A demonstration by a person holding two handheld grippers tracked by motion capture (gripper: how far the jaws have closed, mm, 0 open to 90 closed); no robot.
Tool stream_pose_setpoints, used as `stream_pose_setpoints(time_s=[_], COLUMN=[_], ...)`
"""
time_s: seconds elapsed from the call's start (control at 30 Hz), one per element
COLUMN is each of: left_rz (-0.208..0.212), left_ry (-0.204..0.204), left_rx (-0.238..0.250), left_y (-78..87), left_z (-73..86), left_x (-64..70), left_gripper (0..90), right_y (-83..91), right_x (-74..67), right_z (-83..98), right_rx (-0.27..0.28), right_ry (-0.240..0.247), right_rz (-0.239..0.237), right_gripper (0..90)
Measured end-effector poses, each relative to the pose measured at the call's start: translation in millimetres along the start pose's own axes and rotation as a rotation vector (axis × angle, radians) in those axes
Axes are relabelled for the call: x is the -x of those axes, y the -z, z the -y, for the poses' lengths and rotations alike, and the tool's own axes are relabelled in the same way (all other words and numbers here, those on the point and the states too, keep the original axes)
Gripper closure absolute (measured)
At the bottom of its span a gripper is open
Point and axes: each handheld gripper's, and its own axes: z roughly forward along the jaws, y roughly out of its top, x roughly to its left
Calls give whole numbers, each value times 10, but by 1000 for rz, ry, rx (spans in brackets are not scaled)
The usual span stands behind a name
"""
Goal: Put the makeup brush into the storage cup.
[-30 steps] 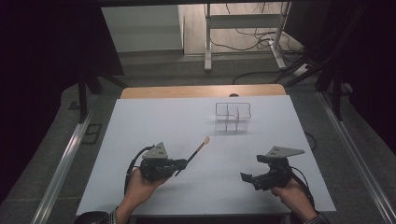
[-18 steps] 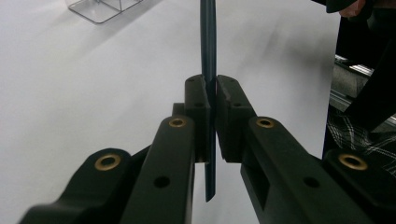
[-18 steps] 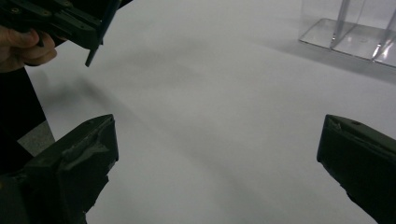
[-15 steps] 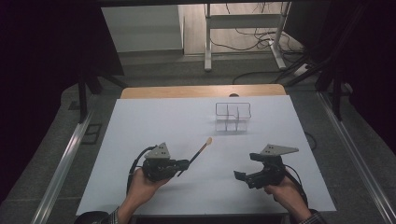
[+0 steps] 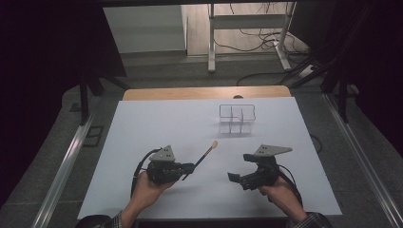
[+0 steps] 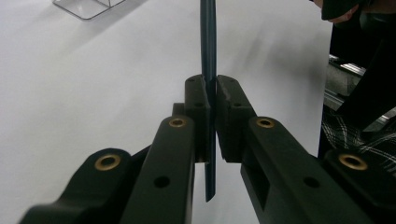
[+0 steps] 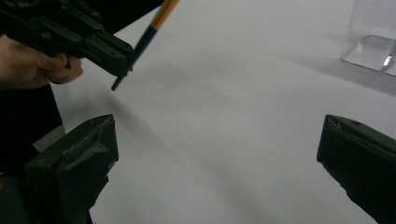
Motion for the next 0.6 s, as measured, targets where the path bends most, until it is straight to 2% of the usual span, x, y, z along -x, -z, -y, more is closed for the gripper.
stream_pose_setpoints(time_s=[0.03, 0.1, 0.23, 0.33, 0.6], left_rz=[0, 9, 15, 22, 37], left_ry=[0, 5, 5, 9, 14], left_rx=[0, 2, 1, 3, 12], left_y=[0, -10, -25, -29, -36], left_z=[0, 2, 0, 0, -6], left_x=[0, -4, -2, -2, 2], left_gripper=[848, 849, 849, 849, 848], right_y=[0, -60, -130, -180, -303], right_x=[0, -24, -65, -91, -120], right_z=[0, -36, -85, -124, -192], right_rx=[0, 16, 24, 35, 31], right_ry=[0, -21, -25, -51, -74], right_rz=[0, -34, -61, -89, -113], right_gripper=[0, 0, 0, 0, 0])
